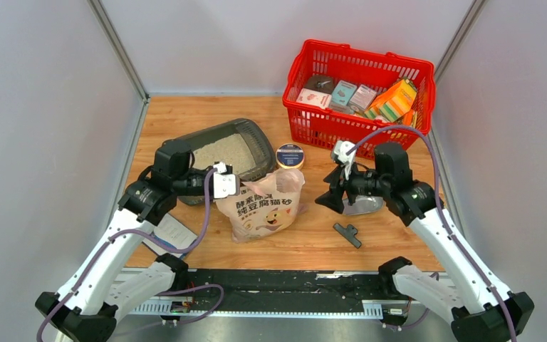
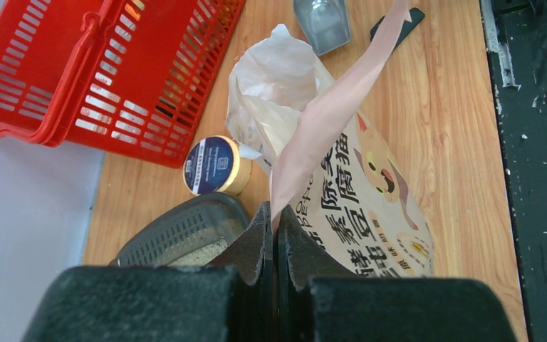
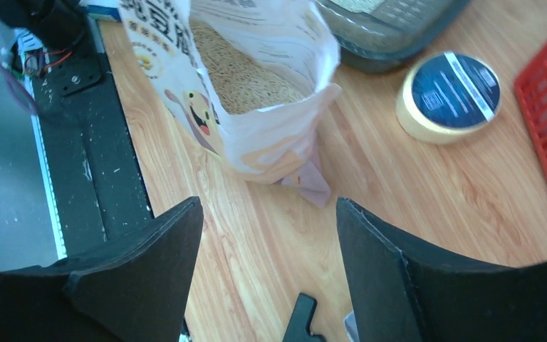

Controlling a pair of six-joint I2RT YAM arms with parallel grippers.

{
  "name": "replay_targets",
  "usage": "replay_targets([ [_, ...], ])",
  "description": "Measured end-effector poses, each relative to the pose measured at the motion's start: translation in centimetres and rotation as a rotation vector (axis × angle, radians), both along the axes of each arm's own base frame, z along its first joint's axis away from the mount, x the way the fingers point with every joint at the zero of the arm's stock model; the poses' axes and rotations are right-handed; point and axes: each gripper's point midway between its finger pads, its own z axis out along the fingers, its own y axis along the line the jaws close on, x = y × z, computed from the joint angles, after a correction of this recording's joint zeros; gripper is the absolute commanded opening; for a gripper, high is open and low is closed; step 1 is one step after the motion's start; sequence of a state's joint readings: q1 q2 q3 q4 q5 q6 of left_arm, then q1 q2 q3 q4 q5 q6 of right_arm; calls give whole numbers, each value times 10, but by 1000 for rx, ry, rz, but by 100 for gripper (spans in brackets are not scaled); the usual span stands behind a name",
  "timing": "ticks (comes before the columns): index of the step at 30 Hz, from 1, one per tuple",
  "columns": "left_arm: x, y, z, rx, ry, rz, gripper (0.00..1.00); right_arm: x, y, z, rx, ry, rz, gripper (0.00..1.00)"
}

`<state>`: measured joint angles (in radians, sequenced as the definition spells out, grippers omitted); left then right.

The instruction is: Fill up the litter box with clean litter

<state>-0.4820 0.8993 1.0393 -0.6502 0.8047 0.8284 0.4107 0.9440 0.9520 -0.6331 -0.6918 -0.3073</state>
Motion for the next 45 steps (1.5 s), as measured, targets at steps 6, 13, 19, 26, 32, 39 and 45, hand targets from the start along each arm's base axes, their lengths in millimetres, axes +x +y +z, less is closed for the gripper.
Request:
replay_targets([
  [6, -4, 3, 0, -17, 33, 35, 0, -5, 28, -15, 25, -97, 133, 73],
  [13, 4, 4, 0, -15, 44, 82, 0, 11, 43, -17, 60, -173, 136, 69],
  [19, 6, 5, -1, -11, 44, 98, 0, 12, 60, -18, 87, -167, 165, 68],
  [26, 8, 6, -1, -6, 40, 108, 0, 7, 74, -24, 99, -136, 205, 61],
  [32, 8, 6, -1, -6, 40, 109, 0, 8, 80, -33, 96, -110, 228, 55],
  [39, 8, 6, -1, -6, 42, 109, 0, 4, 90, -31, 114, -120, 253, 40],
  [45, 8, 6, -1, -6, 42, 109, 0, 10, 94, -25, 124, -146, 225, 27],
])
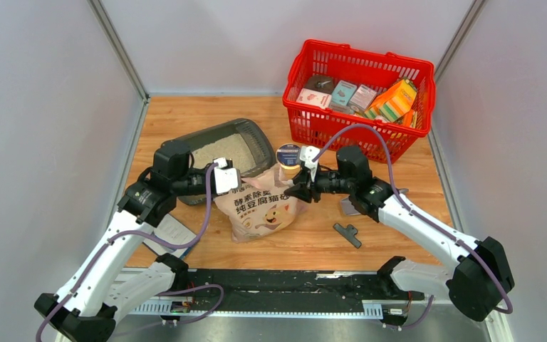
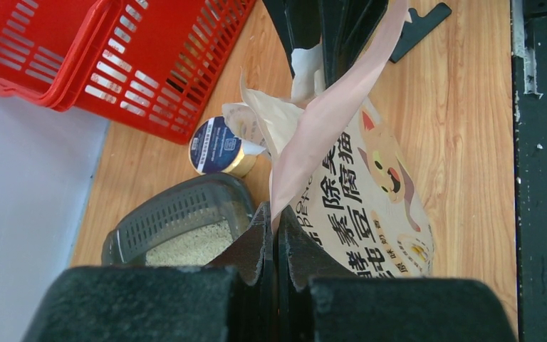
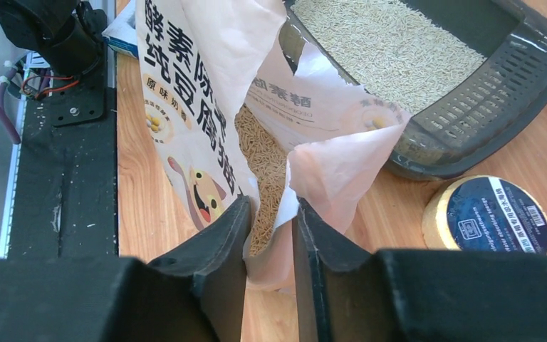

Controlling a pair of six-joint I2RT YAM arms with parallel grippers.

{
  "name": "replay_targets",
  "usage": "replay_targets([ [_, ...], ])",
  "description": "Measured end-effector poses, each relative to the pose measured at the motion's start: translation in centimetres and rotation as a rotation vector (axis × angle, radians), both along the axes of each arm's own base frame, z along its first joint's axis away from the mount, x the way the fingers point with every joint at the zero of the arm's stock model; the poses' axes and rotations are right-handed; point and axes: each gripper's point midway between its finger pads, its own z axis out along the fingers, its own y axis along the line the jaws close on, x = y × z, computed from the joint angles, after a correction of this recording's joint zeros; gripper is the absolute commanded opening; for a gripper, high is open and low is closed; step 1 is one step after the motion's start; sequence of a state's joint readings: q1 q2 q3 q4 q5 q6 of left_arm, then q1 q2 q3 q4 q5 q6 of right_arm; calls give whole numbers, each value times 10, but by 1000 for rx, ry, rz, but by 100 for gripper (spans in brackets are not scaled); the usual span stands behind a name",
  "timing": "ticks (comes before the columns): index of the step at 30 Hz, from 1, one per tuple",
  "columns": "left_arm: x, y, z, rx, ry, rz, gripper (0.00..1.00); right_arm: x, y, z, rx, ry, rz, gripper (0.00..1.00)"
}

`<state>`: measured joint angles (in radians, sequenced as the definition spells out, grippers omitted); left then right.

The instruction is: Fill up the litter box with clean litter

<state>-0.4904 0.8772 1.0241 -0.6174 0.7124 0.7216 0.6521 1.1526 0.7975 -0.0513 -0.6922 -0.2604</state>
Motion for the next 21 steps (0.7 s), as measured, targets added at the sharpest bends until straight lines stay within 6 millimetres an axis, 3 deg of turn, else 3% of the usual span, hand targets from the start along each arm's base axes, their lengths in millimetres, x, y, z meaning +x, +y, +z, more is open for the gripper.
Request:
replay_targets([
  [2, 0, 0, 0, 0, 0, 1, 2, 2, 0, 1, 3, -6, -10, 21],
  [5, 0, 2, 1, 0, 1, 11, 22, 3, 1, 2, 5, -8, -14, 11],
  [8, 0, 3, 5, -9, 3, 28, 34, 3, 1, 1, 3, -12, -18, 5],
  [11, 1, 5, 29, -48, -43, 53, 42, 4, 0, -2, -3, -11, -29, 0],
  [13, 1, 7, 58, -93, -104, 74, 45, 5, 0, -3, -3, -14, -35, 0],
  [18, 9, 16, 111, -184, -215, 163, 46, 10, -1, -4, -10, -20, -58, 0],
  [21, 25, 21, 122, -202, -242, 243, 35, 13, -2, -5, -16, -24, -72, 0],
])
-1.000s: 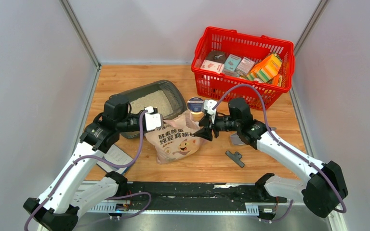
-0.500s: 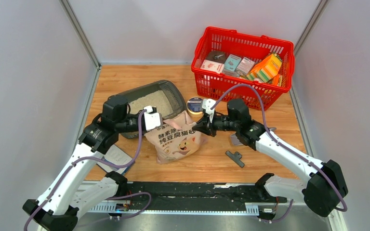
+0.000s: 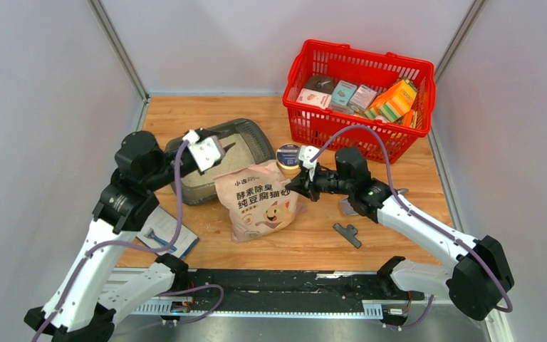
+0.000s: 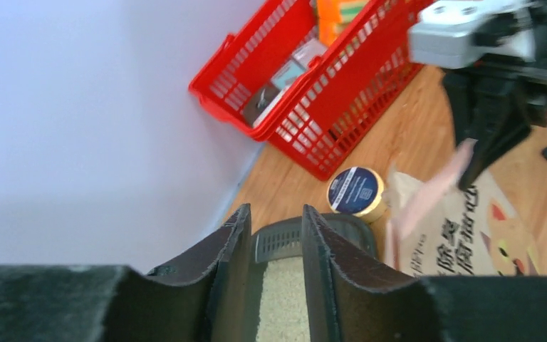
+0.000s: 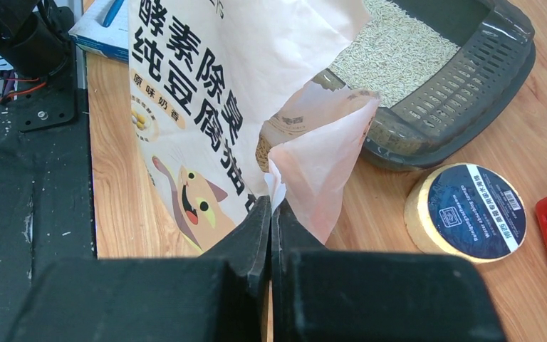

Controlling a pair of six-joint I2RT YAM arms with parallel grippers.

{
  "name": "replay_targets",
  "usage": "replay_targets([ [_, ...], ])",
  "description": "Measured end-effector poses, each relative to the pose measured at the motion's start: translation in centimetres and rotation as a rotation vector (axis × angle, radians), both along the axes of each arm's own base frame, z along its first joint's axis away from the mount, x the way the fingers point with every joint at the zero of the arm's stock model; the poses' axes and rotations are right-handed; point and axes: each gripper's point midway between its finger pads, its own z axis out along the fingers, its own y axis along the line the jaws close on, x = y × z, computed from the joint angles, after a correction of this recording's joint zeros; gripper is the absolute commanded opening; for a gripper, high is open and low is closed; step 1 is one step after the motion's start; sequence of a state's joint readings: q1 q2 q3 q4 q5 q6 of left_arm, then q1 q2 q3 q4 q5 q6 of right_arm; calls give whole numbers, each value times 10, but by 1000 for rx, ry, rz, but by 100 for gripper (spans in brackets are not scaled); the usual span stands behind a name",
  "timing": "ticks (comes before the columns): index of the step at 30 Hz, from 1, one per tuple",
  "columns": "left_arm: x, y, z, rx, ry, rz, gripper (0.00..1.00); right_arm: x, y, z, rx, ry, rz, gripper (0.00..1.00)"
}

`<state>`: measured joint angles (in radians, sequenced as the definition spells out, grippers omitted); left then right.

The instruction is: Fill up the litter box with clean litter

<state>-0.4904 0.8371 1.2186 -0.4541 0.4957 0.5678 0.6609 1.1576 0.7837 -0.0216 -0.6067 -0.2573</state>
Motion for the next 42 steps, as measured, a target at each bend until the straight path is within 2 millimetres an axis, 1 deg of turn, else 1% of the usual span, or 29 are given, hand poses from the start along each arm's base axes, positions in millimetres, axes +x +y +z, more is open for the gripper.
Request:
replay_targets([
  [1, 10, 1, -1, 2, 5, 35, 23, 0, 0, 0, -1, -2, 0, 0],
  [2, 22, 2, -5, 11, 21, 68, 19, 1, 0, 0, -2, -6, 1, 0],
  [3, 38, 3, -13, 30, 54, 104, 13, 1, 0, 0, -3, -10, 2, 0],
  [4, 52, 3, -21, 46, 85, 132, 0, 1, 0, -1, -4, -14, 4, 0],
  [6, 82, 6, -37, 81, 146, 191, 0, 2, 1, -1, -7, -25, 13, 0],
  [7, 101, 8, -51, 103, 185, 223, 0, 2, 2, -1, -6, -28, 17, 0],
  [8, 113, 9, -66, 124, 222, 244, 0, 2, 2, 0, -4, -31, 21, 0],
  [10, 129, 13, -101, 175, 319, 272, 0, 4, 4, 2, -3, -30, 25, 0],
  [11, 133, 13, -115, 195, 360, 274, 0, 5, 6, 3, 0, -28, 28, 0],
  [14, 132, 7, -148, 237, 466, 230, 0, 7, 8, 3, 0, -23, 30, 0],
  [16, 126, 0, -163, 248, 528, 178, 0, 7, 9, 3, -1, -19, 32, 0],
  [17, 123, -3, -168, 249, 548, 157, 0, 8, 10, 3, -1, -20, 34, 0],
  [21, 114, -14, -177, 215, 608, 95, 0, 10, 11, 2, -10, -17, 34, 0],
  [27, 103, -21, -194, 204, 679, 49, 0, 4, 6, 2, -9, -29, 42, 0],
  [31, 93, -26, -206, 183, 745, 34, 0, 3, 6, 4, 0, -17, 36, 0],
  [36, 83, -48, -212, 141, 774, -14, 0, 5, 7, 4, 5, -9, 25, 0],
  [42, 87, -79, -214, 66, 813, -67, 0, 7, 8, 3, 3, -6, 18, 0],
])
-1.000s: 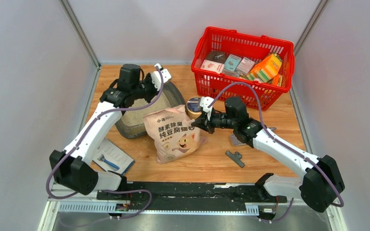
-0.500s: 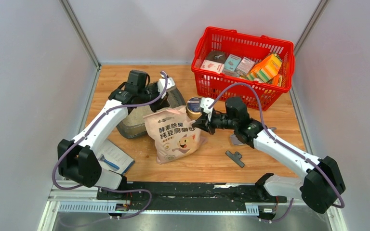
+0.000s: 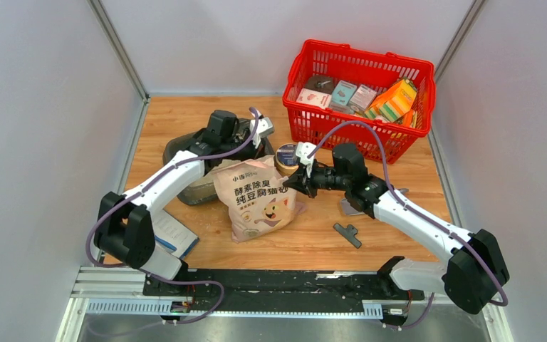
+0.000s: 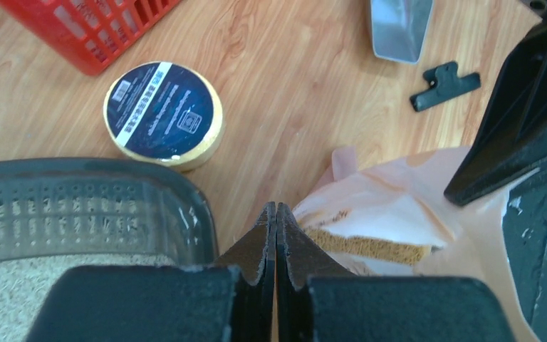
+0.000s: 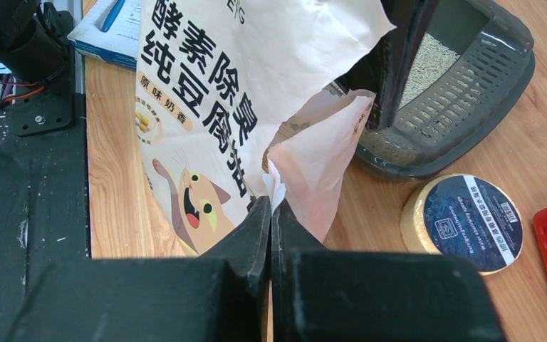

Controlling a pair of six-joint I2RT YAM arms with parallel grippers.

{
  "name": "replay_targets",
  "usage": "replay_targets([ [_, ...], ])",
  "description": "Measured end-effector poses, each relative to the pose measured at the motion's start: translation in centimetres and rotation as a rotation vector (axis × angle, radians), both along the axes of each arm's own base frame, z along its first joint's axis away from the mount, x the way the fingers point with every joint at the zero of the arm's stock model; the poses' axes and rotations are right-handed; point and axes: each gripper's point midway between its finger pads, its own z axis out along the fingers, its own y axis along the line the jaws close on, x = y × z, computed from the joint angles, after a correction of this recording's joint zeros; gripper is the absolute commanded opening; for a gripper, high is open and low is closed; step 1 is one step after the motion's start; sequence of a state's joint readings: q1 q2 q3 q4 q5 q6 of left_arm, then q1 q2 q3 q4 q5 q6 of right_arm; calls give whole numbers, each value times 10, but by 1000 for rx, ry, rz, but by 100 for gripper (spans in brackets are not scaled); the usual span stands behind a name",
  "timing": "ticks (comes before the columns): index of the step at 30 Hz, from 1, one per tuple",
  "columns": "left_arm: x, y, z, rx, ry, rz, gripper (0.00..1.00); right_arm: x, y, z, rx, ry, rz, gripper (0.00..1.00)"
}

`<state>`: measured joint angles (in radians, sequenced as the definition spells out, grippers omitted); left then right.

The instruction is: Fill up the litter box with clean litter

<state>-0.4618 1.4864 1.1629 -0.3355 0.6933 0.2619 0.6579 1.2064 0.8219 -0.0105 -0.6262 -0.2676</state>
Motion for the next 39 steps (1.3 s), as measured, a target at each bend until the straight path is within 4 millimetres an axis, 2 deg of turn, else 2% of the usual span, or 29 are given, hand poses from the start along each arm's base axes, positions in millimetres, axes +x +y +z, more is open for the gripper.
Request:
replay_targets([
  [4, -2, -14, 2, -48, 35, -9, 0, 2, -1, 0, 0, 5, -9, 0],
  [13, -8, -37, 19, -147, 67, -35, 0, 10, -4, -6, -6, 21, -25, 0],
  [25, -20, -56, 13, -192, 150, -89, 0, 16, -3, -11, -16, 29, 1, 0],
  [33, -27, -59, 14, -215, 184, -118, 0, 19, -4, -13, -30, -19, 28, 15],
  [39, -34, -59, 9, -222, 214, -135, 0, 21, -6, -16, -58, -73, 48, 22],
])
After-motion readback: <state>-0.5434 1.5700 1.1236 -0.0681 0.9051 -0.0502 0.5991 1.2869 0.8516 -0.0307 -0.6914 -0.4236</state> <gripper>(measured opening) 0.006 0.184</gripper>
